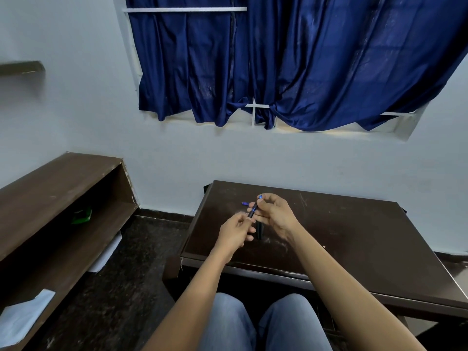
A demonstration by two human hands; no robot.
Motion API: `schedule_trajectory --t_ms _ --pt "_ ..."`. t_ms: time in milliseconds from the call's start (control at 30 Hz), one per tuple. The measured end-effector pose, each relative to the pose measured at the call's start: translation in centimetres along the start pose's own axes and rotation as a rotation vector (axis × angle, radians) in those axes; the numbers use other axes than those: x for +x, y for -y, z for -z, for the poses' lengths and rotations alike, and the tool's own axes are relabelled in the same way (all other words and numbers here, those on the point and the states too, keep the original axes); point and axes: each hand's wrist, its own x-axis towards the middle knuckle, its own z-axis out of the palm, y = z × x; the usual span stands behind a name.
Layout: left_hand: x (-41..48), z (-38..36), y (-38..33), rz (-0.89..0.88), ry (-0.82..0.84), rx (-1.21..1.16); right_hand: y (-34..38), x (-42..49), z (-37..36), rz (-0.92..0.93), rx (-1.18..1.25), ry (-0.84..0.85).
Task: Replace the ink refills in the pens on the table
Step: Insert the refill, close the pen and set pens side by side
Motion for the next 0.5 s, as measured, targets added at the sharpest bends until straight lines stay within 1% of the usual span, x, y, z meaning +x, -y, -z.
schedule_trajectory --t_ms 100,233,333,433,500 --pt "-0.4 0.2 0.2 0.002 0.003 0.04 -0.3 -0.3 0.0 0.001 -0.008 -0.004" --pt "-0.5 0.4 0.0 0.05 -0.047 0.058 -0.8 -0.9 0.1 -0.004 0.018 -0.018" --pt "-0.4 0.6 0.6 0.021 -0.035 0.075 -1.0 -1.0 0.1 -0.007 0.02 -0.033" --pt "-0.5 0.8 0.9 0.013 -0.041 0.044 -1.3 -1.0 0.1 -0.011 -0.005 -0.045" --pt "-0.7 0.7 0.8 0.051 -0.044 -0.017 -1.5 -1.2 0.0 -0.005 0.005 -0.04"
